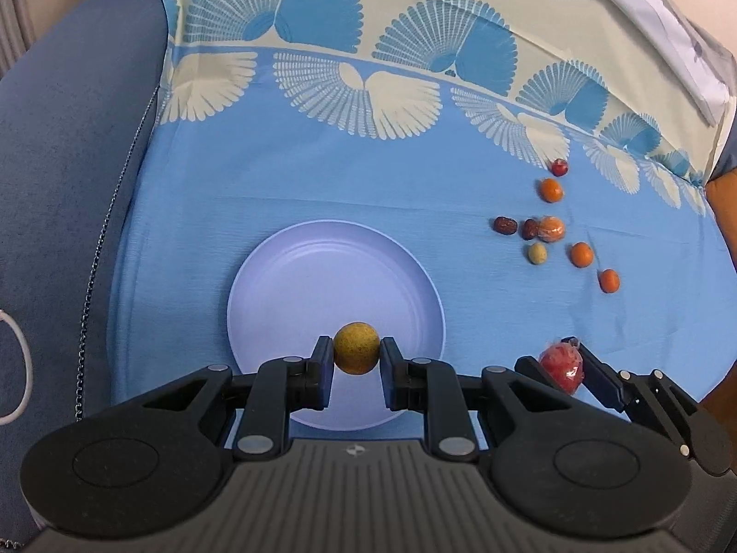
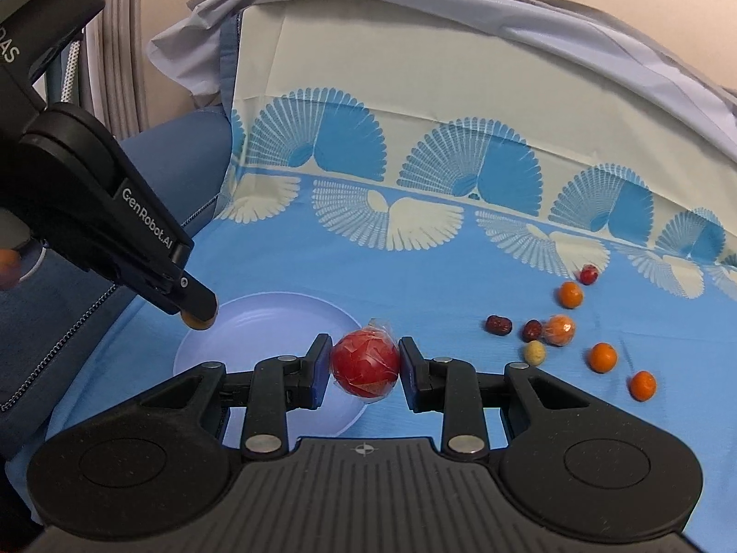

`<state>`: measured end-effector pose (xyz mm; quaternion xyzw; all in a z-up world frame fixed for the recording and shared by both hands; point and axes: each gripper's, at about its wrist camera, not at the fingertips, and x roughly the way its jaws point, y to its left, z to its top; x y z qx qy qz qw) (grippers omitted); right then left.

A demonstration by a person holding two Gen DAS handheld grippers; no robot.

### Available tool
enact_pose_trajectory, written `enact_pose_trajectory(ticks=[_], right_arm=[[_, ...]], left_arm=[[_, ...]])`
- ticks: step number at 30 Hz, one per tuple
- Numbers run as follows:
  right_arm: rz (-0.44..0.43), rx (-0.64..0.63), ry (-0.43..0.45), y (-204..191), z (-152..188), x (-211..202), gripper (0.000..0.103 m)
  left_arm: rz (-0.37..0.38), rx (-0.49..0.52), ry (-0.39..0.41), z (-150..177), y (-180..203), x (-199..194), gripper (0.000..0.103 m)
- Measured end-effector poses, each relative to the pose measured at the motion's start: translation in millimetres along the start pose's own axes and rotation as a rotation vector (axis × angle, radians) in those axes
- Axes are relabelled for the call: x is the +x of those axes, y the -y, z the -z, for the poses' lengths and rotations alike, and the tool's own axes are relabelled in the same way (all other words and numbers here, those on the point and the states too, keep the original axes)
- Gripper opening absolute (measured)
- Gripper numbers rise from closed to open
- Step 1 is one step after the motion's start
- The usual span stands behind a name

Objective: Organize fruits
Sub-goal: 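Carry the yellow fruit and red netted fruit over the plate and release both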

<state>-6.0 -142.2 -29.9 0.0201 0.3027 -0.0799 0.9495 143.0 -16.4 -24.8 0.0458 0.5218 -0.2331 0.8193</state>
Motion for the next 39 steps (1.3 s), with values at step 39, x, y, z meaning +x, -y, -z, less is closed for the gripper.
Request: enact_pose_trajectory(ticks=[39], right_arm=[[-0.151,-0.070,-0.168,-26.5,3.7,102.5,0.052]], left_arm=[[-0.144,0.092,-0.113,-17.5,-16.9,105.3,0.038]])
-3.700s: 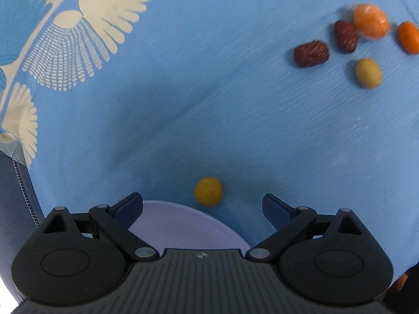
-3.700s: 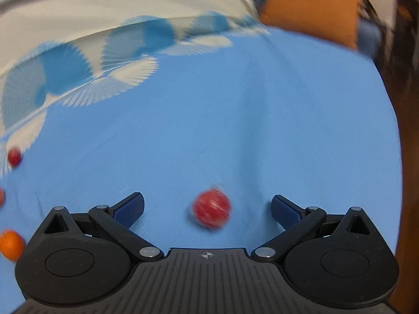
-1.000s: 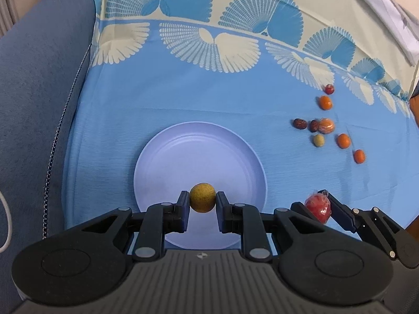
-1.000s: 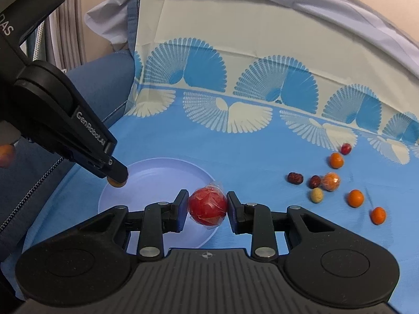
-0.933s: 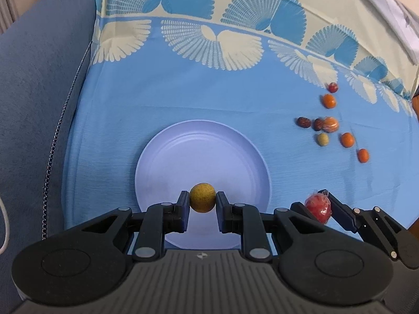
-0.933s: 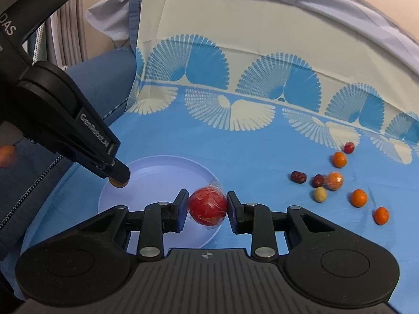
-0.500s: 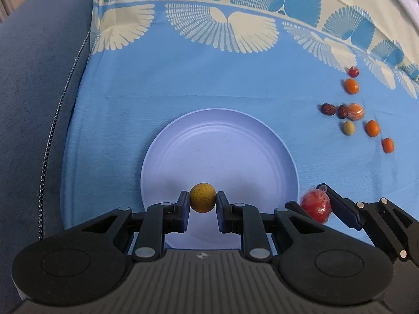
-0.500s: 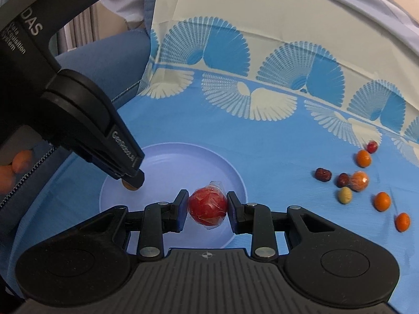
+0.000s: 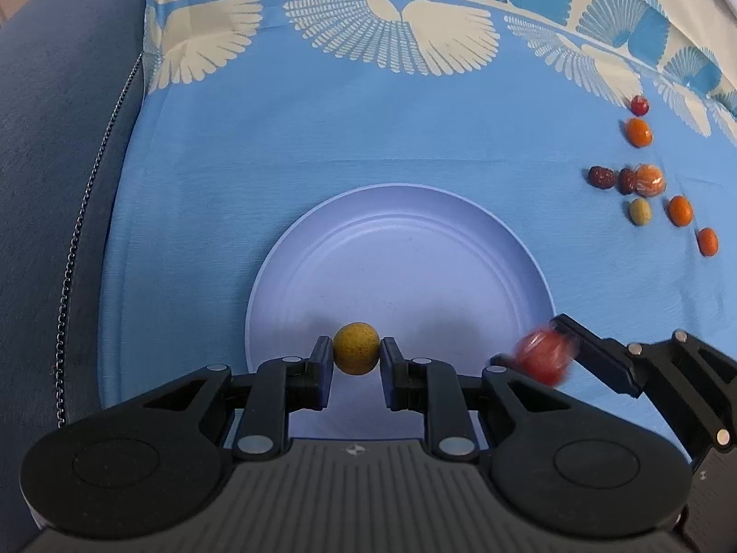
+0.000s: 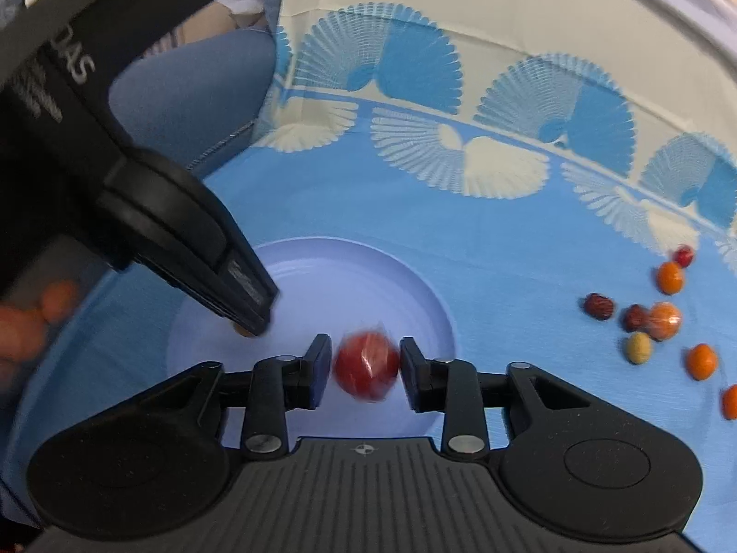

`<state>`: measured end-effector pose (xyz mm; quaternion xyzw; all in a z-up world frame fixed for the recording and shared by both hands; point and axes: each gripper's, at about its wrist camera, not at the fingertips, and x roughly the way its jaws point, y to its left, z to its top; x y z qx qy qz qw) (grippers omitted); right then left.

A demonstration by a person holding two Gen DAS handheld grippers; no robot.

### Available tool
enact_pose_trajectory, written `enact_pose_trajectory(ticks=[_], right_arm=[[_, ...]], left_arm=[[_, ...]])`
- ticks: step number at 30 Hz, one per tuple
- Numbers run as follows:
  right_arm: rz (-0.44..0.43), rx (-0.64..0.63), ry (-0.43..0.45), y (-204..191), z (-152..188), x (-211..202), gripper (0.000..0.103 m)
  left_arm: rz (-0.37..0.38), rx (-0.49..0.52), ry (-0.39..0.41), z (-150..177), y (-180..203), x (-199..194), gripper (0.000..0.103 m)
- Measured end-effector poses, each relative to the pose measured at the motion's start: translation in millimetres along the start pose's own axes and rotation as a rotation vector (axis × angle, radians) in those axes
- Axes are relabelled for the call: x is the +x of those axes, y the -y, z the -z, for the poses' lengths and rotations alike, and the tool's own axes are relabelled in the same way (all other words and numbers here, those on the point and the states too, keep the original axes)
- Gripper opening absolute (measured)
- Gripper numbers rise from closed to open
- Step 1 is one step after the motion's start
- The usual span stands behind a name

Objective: Organize fruits
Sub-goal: 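Carry the yellow fruit and red netted fruit over the plate and release both, then lift both tools away from the plate toward the remaining fruits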

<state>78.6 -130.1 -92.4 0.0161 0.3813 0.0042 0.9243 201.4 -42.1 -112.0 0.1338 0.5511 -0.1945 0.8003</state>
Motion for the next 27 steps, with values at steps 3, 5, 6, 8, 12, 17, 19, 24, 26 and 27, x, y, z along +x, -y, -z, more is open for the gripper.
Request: enact_pose_trajectory(ticks=[3,5,6,8,12,17,19,24,26,27], right_arm=[[0.032,-0.003,0.006,-3.0,-3.8,-5.1,0.083],[0.018,-0.005,0.007,-3.4,-4.1,-13.7,0.094],[0.007,-0.005,0.010,-3.7,-2.6,-21.4,0.097],[-0.001,-0.010,0.021,-5.6,3.6,-38.6,0.100],[-0.002,-0.001,0.005,-12.1,28.0,-74.8,0.102],[-0.003,0.050,-0.037,-17.4,55.8,-113.7,0.102],[0.017,0.043,-0.012,-21.2,58.8,-126.7,0.102],[0.056,0.009,0.088,-29.6,56.1,-160.6,0.102],[0.072,-0.010,0.119,-34.1,57.9,-175.8,0.102],[0.081,-0.019,0.135,-35.4,59.5,-183.2,0.102]], left_arm=[[-0.058,-0.018,0.038,0.7,-1.7,-9.8,0.097],[-0.088,-0.017,0.090,5.1,-3.9,-25.2,0.103],[-0.096,-0.021,0.107,9.1,-5.0,-33.9,0.103],[-0.104,-0.044,0.147,23.1,-7.7,-52.2,0.103],[-0.128,-0.063,0.153,60.6,-5.6,-80.5,0.103],[-0.121,-0.054,0.140,112.3,3.8,-108.0,0.103],[-0.128,-0.046,0.147,125.9,8.6,-116.4,0.103],[-0.130,-0.020,0.217,143.8,20.4,-148.1,0.103],[-0.122,-0.016,0.262,147.2,24.2,-164.0,0.103],[-0.116,-0.013,0.277,147.7,26.7,-169.9,0.103]])
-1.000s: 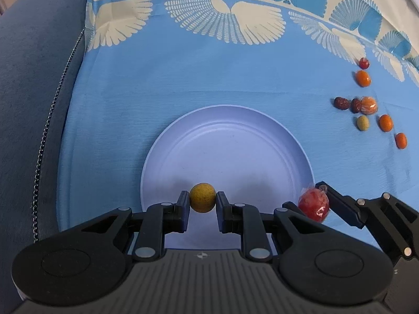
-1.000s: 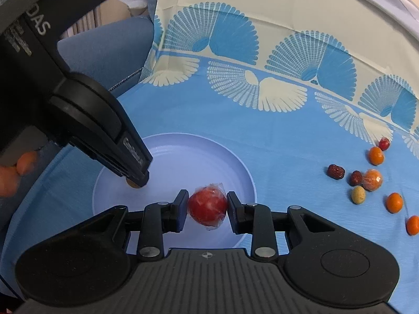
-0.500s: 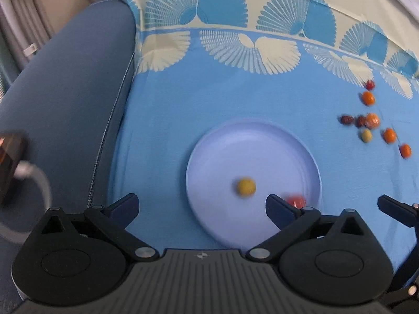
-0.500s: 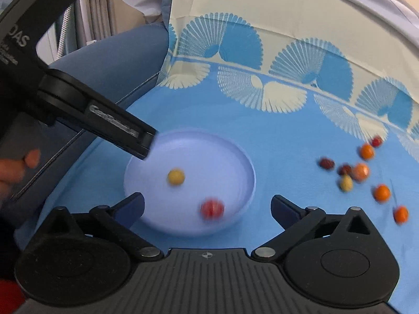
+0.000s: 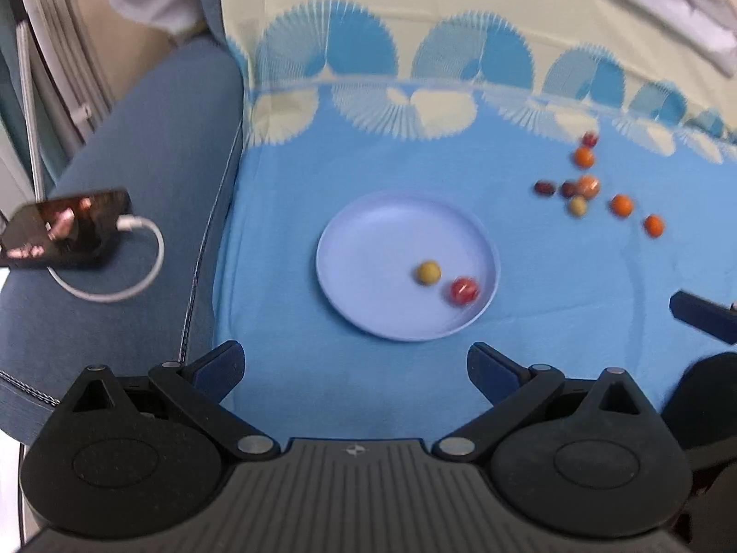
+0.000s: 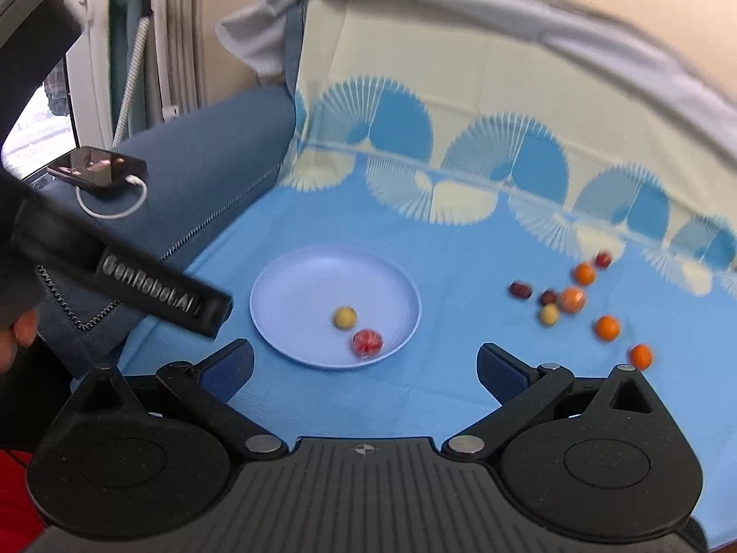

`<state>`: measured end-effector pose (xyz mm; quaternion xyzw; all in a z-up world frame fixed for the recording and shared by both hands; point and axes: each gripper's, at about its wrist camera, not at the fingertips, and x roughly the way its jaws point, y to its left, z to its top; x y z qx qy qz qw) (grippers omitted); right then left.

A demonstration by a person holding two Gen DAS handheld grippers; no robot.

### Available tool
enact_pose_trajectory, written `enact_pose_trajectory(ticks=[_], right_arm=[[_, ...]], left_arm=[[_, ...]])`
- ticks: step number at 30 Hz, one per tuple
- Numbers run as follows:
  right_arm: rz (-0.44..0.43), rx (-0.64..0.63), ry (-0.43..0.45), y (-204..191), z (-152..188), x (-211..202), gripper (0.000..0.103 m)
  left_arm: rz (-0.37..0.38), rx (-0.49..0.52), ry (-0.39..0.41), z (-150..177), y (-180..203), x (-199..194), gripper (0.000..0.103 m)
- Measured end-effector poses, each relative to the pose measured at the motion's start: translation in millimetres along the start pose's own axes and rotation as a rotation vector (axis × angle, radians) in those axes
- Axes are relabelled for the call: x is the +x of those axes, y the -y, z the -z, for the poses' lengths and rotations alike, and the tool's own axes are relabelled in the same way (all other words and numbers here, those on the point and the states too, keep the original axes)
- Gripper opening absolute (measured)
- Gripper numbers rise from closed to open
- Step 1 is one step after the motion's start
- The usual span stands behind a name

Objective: Organize fruits
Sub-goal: 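Lift both tools away from the plate toward the remaining fruits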

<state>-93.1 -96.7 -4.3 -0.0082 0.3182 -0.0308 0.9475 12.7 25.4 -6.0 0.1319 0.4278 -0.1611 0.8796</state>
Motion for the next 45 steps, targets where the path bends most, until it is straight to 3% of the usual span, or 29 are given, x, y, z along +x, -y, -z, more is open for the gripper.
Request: enact_pose_trajectory(ticks=[9,20,45], right_arm=[[0.062,0.026,0.072,10.7,7.2,-40.3,0.102],[0.051,0.055,0.095,15.7,10.6,-44.4,0.102],[0.076,0.193,0.055,58.9,17.3,-0.7,0.102]], left_arm=[[0.025,0.020,0.077,2.0,19.9,-35.0,0.103],[0.003,0.015,0.089,-1.1,24.0,-41.3,0.103],[-0.006,0.036,0.011,-41.3,48.3,13.8,0.103]])
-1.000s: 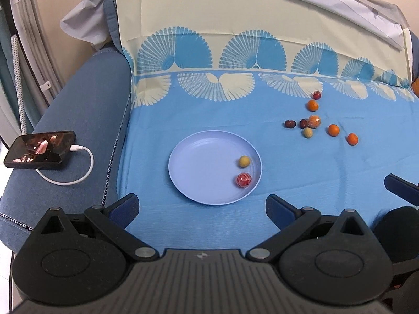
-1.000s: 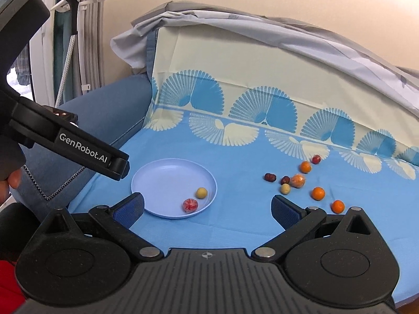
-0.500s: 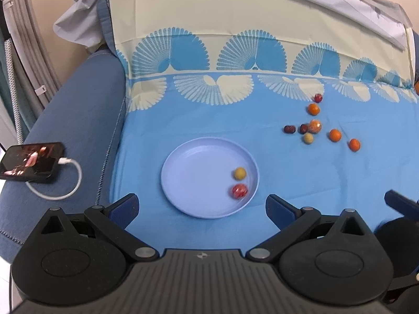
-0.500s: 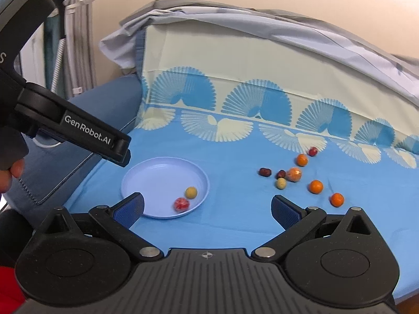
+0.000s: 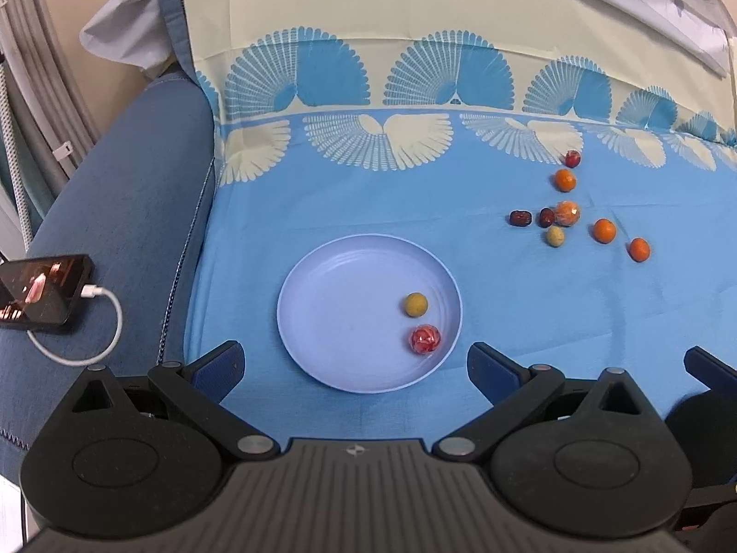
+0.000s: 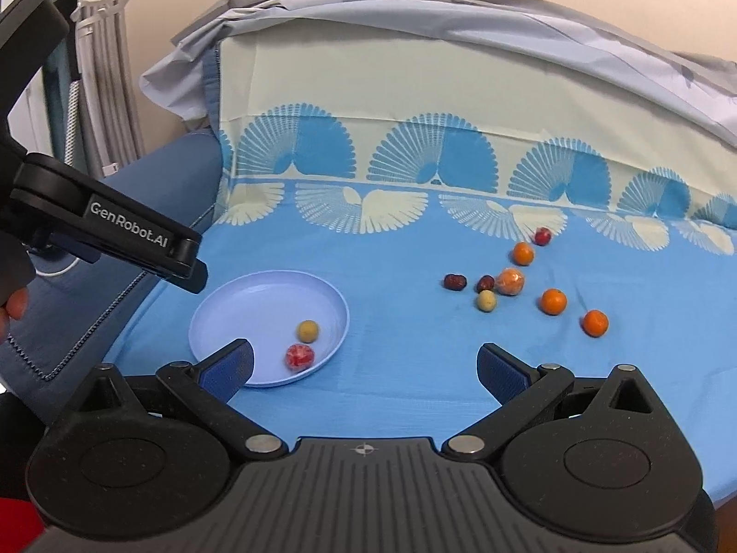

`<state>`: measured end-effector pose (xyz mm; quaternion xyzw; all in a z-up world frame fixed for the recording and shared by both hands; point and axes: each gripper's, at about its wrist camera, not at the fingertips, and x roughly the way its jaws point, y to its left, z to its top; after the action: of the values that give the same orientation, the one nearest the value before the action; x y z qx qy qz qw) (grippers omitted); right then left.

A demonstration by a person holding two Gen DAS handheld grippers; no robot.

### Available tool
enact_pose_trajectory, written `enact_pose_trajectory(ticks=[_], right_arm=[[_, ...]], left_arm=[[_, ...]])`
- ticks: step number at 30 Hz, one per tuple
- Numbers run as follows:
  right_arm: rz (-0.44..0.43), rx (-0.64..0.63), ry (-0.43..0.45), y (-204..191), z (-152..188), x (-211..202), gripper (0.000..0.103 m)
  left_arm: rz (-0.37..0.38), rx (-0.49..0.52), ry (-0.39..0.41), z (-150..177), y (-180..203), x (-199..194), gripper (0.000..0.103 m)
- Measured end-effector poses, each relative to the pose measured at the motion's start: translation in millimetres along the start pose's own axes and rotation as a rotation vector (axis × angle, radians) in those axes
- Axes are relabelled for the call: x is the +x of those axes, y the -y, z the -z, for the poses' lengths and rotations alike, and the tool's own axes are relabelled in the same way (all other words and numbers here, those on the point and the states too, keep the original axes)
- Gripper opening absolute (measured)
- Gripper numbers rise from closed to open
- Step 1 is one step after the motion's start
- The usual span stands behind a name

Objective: Organize fruits
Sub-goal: 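Lift both tools away from the plate toward the remaining fruits, then grasp a red date with the left tool while the right tool grasps a mandarin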

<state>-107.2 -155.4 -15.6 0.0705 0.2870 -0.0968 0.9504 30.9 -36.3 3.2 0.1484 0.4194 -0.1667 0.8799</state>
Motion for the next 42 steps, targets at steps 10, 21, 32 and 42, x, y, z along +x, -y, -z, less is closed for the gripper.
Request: enact_pose_trajectory(ticks=[10,21,32,42], right_arm=[[0.052,0.056,-0.018,31.3,-1.4,19.6,0.102],[0.136,0.125,-0.034,78.0,-5.4,45.9,0.102],[0.195,0.170,-0.063,112.9,-2.7,82.6,0.102],[0.268,0.201,-0.062,151.0,-4.1,125.0,0.102]], left_arm=[[0.026,0.053,-0.007,-24.5,32.0,23.2,0.103],[0.048,0.122,-0.010,-52.3,71.0,57.4,0.103],[0.052,0.214,-0.039,-68.5,103.6,101.9,0.103],[0.070,0.274,-0.040,-92.0,135.6,148.9,0.103]])
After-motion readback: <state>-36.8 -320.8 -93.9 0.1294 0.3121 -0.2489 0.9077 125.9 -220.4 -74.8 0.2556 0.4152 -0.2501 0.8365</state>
